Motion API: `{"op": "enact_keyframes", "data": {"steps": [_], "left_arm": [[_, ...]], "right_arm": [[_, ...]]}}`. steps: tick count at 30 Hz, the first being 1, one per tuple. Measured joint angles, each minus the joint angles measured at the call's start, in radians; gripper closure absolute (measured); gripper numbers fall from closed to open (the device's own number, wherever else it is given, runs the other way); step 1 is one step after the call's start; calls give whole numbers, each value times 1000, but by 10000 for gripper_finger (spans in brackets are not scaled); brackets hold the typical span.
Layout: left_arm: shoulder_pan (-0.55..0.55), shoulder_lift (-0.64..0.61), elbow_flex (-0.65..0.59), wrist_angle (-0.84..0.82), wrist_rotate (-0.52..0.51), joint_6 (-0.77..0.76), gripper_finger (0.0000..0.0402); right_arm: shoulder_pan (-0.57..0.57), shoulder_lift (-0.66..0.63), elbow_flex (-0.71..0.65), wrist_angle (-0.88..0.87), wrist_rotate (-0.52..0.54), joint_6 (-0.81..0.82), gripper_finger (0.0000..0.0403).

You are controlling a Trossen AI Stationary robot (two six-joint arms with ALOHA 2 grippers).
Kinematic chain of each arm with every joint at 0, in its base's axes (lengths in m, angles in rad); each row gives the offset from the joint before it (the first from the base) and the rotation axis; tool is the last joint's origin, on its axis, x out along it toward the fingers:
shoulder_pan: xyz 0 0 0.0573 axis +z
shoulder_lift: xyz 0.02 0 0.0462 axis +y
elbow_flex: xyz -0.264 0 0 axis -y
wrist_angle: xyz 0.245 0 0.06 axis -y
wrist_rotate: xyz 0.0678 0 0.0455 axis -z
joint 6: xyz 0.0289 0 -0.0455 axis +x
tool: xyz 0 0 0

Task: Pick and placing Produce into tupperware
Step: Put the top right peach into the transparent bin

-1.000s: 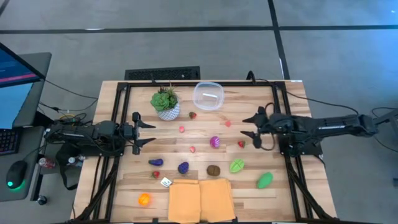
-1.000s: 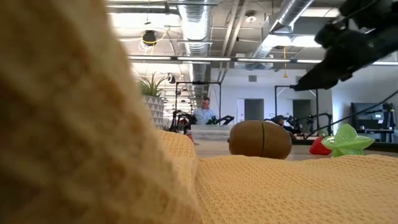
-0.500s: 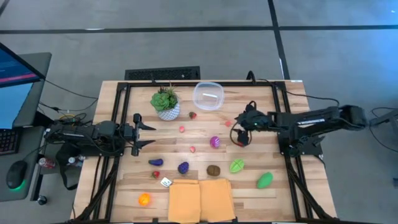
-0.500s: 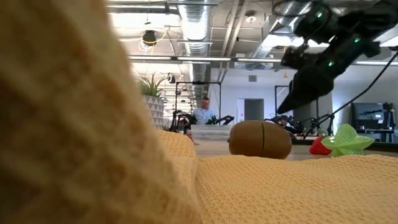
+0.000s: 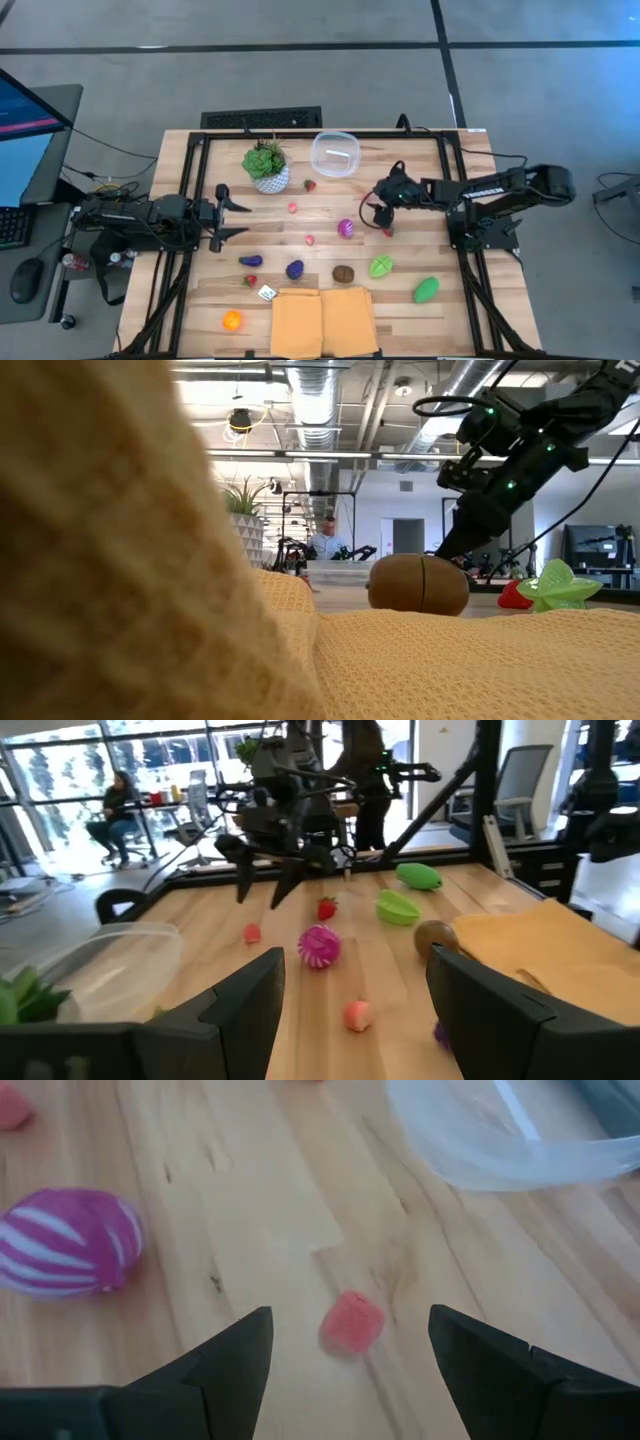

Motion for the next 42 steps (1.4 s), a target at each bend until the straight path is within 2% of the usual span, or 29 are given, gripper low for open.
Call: {"op": "enact_keyframes", "data": {"steps": [7,15,23,42], "left_arm": [[0,0,-1,-7,52,-37,168],[0,12,-1,-7,49,-43,168],[0,21,-1,-7,48,-45,168],[0,53,-2,-7,43,-41,168]], "right_arm": [[-12,11,0,9,0,-8,112],[5,143,0,69,-3,1,112],[-16,206,0,138,-8,4,112],[-31,227,0,169,-45,57,112]]}}
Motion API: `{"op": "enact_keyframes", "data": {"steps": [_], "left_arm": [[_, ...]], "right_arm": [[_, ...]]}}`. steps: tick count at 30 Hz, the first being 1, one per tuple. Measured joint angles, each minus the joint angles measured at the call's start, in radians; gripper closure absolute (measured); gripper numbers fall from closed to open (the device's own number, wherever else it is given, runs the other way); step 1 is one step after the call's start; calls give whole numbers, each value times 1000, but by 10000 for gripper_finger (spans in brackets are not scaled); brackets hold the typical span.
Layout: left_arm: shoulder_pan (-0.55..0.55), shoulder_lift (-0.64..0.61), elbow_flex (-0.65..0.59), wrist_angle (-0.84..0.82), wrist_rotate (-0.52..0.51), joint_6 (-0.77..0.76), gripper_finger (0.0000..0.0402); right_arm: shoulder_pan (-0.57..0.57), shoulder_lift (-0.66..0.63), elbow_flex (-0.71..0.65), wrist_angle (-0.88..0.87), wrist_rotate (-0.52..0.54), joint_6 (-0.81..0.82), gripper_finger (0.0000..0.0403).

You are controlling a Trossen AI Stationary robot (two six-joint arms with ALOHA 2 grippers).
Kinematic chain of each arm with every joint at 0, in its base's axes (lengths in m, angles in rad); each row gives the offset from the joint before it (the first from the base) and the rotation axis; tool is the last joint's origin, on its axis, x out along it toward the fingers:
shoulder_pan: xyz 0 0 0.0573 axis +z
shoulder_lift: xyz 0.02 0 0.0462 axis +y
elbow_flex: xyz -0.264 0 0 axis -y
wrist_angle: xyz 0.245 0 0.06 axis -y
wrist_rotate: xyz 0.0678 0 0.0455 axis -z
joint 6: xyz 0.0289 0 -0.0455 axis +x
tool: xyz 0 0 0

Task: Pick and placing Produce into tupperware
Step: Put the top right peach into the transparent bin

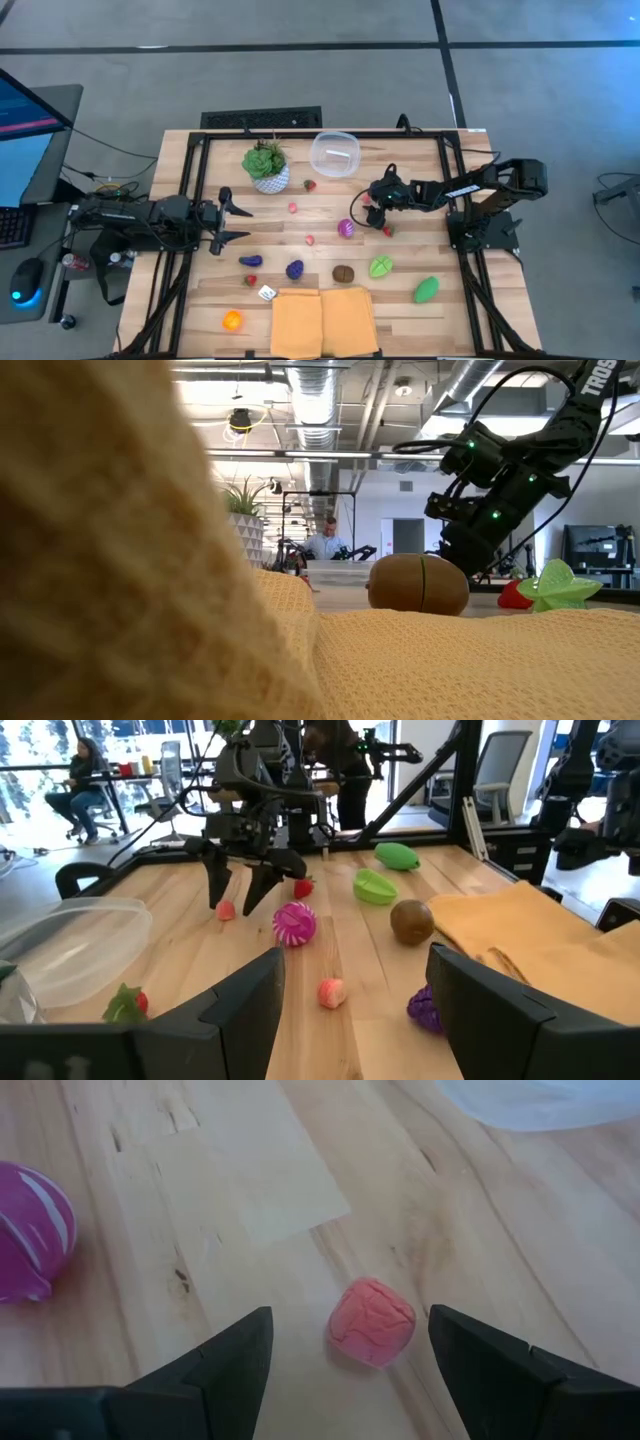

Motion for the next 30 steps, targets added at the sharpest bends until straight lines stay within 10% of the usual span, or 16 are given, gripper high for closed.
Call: {"op": "enact_keyframes", "data": {"steps": [30], "left_arm": [[0,0,-1,0,0,-47,168]], "right_arm": [[-32,-1,0,-2,-29,14,194]]}}
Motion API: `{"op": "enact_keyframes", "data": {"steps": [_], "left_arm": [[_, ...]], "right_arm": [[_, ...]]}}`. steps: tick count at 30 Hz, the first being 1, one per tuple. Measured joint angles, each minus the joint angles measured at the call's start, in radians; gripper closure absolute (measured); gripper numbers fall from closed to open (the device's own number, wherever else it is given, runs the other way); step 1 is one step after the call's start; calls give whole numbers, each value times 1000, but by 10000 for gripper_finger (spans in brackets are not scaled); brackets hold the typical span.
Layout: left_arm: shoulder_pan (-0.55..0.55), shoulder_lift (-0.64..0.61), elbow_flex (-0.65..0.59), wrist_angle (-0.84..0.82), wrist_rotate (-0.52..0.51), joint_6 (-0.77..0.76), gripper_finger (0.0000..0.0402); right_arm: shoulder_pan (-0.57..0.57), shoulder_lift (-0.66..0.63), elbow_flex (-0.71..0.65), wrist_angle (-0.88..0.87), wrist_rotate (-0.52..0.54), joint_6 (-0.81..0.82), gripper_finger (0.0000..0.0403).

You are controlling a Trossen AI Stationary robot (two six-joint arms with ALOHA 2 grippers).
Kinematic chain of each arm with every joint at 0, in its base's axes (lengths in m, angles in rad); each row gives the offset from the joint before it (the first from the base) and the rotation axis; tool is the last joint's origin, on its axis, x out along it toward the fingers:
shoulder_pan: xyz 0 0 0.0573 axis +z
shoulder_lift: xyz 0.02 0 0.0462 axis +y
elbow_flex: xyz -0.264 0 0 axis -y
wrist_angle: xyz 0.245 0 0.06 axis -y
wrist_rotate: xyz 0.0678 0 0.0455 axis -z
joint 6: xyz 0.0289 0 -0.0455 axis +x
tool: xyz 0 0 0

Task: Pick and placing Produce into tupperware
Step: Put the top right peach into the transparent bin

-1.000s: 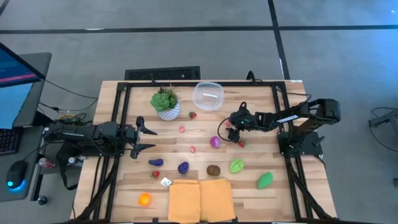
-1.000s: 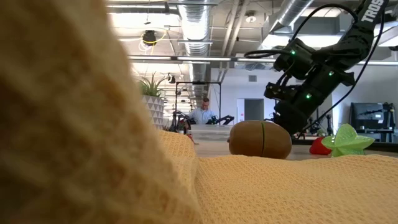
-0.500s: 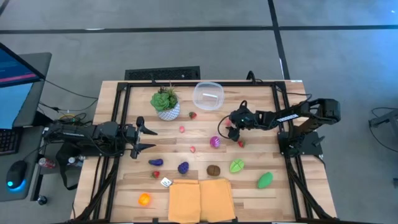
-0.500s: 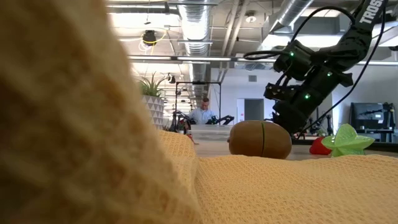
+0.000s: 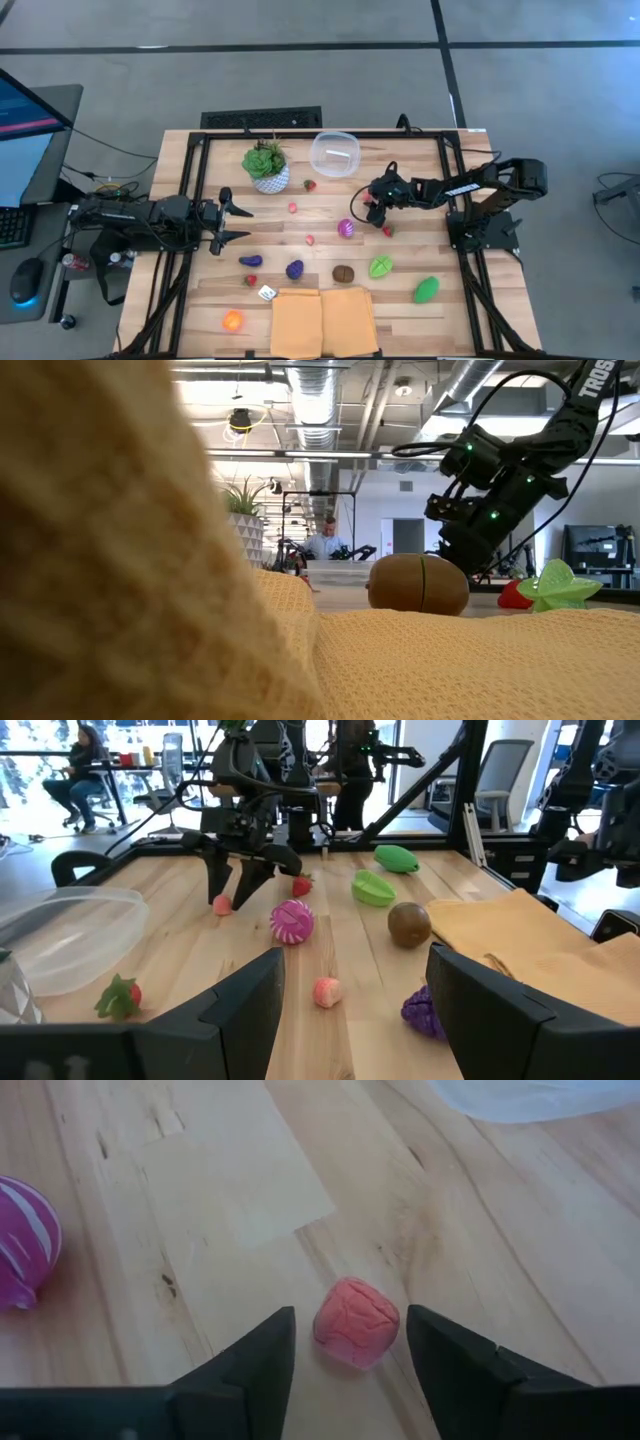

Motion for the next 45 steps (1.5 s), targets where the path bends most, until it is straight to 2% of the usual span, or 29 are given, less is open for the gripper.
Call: {"op": "enact_keyframes", "data": {"steps": [17,45], "left_arm": [[0,0,0,0,0,-10,168],[0,0,0,0,0,-10,168]], "right_arm": [[0,0,0,0,0,9,275],[0,0,15,8,-4,-7,280]]}}
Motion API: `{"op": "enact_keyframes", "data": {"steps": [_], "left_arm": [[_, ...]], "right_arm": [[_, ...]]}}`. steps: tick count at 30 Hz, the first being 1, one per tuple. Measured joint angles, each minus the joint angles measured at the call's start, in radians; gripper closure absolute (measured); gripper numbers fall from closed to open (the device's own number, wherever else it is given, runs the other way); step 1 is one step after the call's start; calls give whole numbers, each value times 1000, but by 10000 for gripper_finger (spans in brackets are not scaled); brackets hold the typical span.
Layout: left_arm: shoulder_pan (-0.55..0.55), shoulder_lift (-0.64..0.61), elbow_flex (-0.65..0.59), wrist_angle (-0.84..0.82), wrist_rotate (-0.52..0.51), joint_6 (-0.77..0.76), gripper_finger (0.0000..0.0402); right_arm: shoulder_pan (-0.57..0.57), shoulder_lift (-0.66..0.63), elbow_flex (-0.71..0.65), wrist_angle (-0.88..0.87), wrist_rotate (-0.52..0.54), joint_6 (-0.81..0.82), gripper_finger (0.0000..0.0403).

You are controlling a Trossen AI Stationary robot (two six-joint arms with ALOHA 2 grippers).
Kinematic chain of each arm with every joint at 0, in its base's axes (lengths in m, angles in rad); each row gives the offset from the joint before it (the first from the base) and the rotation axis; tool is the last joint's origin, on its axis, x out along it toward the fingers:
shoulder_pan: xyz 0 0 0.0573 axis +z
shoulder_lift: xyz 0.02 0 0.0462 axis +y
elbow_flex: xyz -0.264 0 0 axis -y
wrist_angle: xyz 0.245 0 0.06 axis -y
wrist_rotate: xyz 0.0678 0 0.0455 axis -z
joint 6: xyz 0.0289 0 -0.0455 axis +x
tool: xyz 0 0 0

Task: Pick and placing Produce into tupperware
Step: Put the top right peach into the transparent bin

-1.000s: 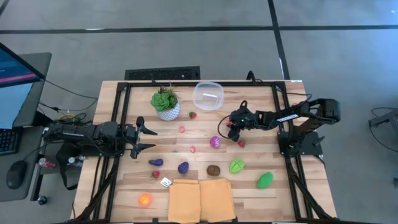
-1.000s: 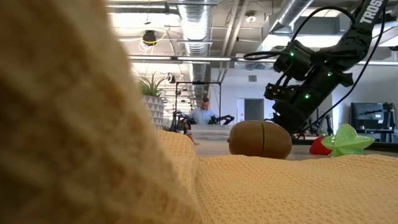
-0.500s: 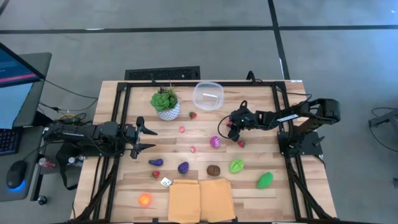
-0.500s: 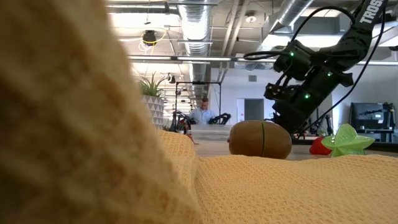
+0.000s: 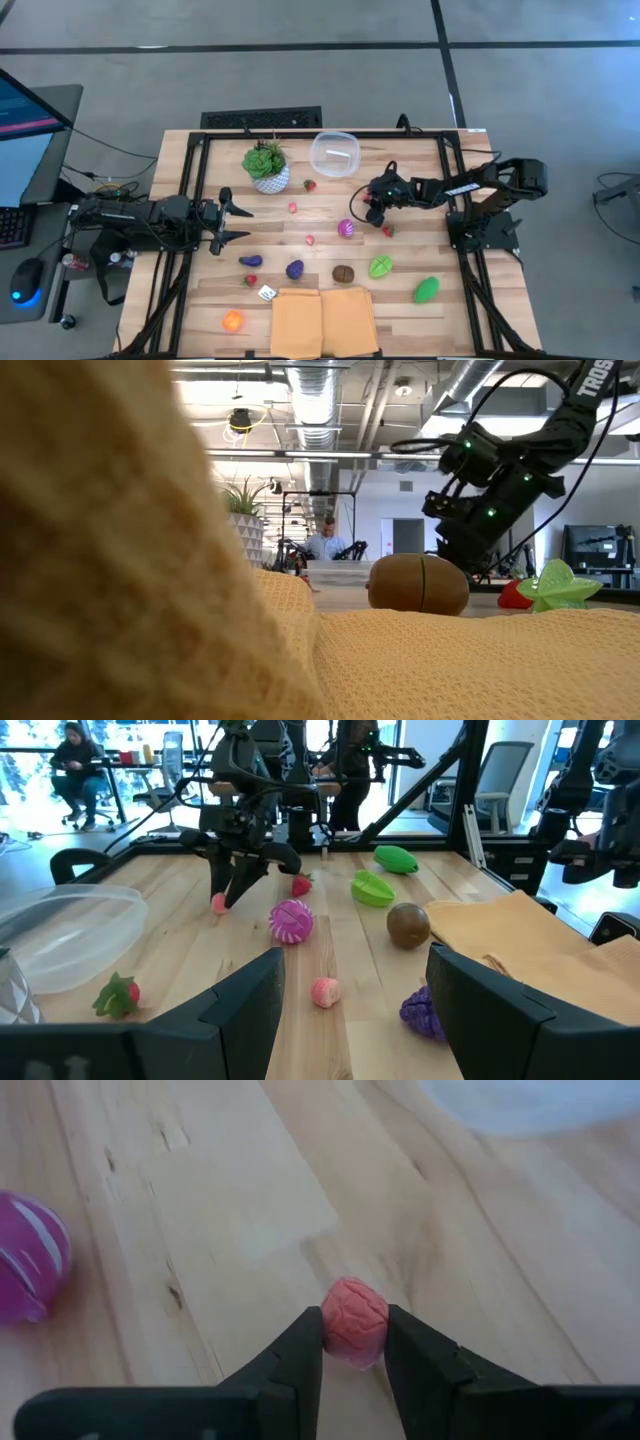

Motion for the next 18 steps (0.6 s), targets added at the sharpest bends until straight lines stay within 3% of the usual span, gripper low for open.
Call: {"op": "enact_keyframes", "data": {"steps": [18], "left_arm": [[0,0,0,0,0,-11,168]], "right_arm": [[-38,0,209,-105,-27,-175,280]]}}
